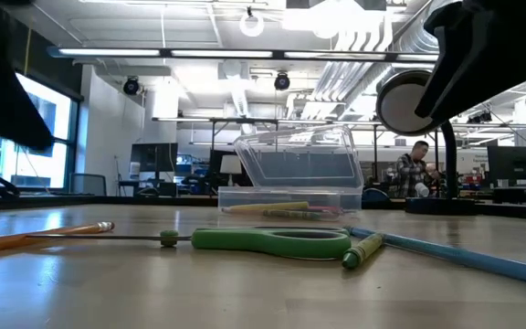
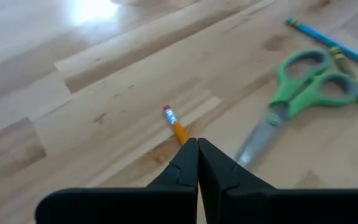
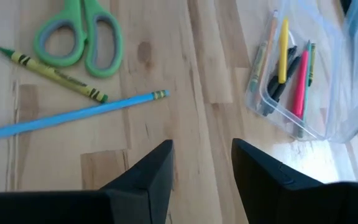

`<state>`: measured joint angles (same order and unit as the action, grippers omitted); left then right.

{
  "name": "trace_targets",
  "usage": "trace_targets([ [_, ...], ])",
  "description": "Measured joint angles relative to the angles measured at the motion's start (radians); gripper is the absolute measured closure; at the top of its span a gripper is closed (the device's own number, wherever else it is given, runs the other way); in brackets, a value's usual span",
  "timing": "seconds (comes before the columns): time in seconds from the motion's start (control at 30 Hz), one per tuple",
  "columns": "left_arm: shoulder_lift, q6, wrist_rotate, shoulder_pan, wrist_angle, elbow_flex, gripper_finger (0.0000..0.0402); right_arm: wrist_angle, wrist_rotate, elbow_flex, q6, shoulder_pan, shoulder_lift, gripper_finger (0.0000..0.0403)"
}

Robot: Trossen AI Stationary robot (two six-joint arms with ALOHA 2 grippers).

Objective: Pick & place school supplies into a supply box
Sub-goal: Put the left green crayon into the supply box

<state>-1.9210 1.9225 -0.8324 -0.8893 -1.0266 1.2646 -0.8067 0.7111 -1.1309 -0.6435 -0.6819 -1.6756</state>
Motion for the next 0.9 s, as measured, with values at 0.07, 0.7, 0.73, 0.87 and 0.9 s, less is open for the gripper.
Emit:
trace_targets([
  [0.07, -0.001, -0.008, 0.011, 0.013, 0.007, -0.016, 0.0355, 0.017, -0.017, 0.000, 0.037, 0.000, 0.000, 0.0261],
  [0.7, -0.027, 0.022, 0.161, -0.013, 0.105, 0.045, 0.0296, 0.092, -0.032, 0.000, 0.121, 0.001, 0.000, 0.0261],
  [0.73, -0.034, 0.029, 0.174, -0.020, 0.108, 0.046, 0.0300, 0.094, -0.033, 0.000, 0.121, 0.001, 0.000, 0.0261],
  [0.87, -0.042, 0.080, 0.206, -0.049, 0.090, 0.045, 0.0320, 0.105, -0.037, 0.000, 0.112, 0.000, 0.000, 0.0261],
  [0.9, -0.042, 0.091, 0.206, -0.056, 0.082, 0.045, 0.0325, 0.109, -0.038, 0.000, 0.113, 0.000, 0.000, 0.0261],
])
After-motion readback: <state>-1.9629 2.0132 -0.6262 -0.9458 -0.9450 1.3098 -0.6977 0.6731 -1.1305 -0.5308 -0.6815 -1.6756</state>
